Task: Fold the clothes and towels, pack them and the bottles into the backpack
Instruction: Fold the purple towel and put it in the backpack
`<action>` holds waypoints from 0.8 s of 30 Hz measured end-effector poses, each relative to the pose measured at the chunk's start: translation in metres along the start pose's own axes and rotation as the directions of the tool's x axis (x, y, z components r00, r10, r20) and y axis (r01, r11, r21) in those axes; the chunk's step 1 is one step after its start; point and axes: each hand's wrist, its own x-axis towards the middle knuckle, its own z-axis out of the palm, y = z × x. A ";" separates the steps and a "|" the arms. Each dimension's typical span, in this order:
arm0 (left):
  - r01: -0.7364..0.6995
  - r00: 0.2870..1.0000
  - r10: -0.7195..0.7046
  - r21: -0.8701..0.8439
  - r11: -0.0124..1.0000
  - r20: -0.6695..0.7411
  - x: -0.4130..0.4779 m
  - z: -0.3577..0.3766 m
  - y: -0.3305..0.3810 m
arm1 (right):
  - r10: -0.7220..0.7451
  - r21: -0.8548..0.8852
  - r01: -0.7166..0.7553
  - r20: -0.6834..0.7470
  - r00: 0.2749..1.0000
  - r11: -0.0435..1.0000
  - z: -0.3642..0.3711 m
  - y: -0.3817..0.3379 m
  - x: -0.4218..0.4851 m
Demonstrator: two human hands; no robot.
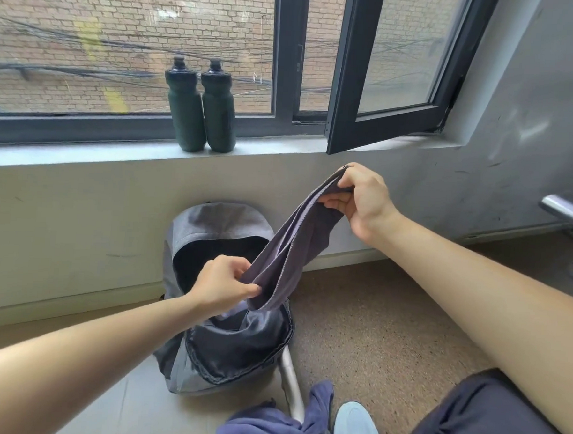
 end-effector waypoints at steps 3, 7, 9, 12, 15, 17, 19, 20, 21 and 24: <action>-0.013 1.000 0.013 0.057 0.998 0.003 0.006 -0.009 -0.007 | -0.012 -0.050 0.008 -0.085 0.996 0.999 -0.006 0.003 0.004; -0.014 1.000 0.012 0.064 0.998 0.027 0.008 -0.017 -0.012 | -0.032 -0.079 0.024 -0.103 0.994 0.997 -0.013 0.003 0.009; -0.026 0.998 0.018 0.133 0.991 0.066 0.008 -0.019 -0.014 | -0.056 -0.126 0.049 -0.055 0.997 0.991 -0.012 0.004 0.008; -0.030 0.985 0.001 0.164 0.986 0.172 0.006 -0.022 -0.015 | -0.114 -0.198 0.118 0.033 0.993 0.973 -0.008 0.003 0.005; -0.069 0.986 0.063 0.036 0.997 0.156 0.004 -0.019 -0.004 | -0.163 -0.304 0.181 0.084 0.983 0.936 -0.003 0.001 0.000; -0.061 0.992 0.070 -0.096 0.993 0.101 0.004 -0.016 0.010 | -0.191 -0.365 0.230 0.140 0.972 0.902 0.001 0.000 -0.004; -0.035 0.995 0.055 -0.222 0.974 0.084 0.003 -0.014 0.026 | -0.218 -0.418 0.287 0.206 0.954 0.862 0.006 0.000 -0.008; -0.027 0.996 0.051 -0.276 0.961 0.080 0.004 -0.012 0.033 | -0.234 -0.441 0.317 0.234 0.944 0.839 0.009 0.000 -0.010; -0.024 0.996 0.053 -0.330 0.944 0.078 0.003 -0.011 0.041 | -0.250 -0.462 0.349 0.263 0.932 0.815 0.012 0.000 -0.012; 0.000 0.991 0.063 -0.470 0.882 0.117 0.004 -0.008 0.059 | -0.289 -0.503 0.424 0.327 0.900 0.753 0.021 -0.001 -0.017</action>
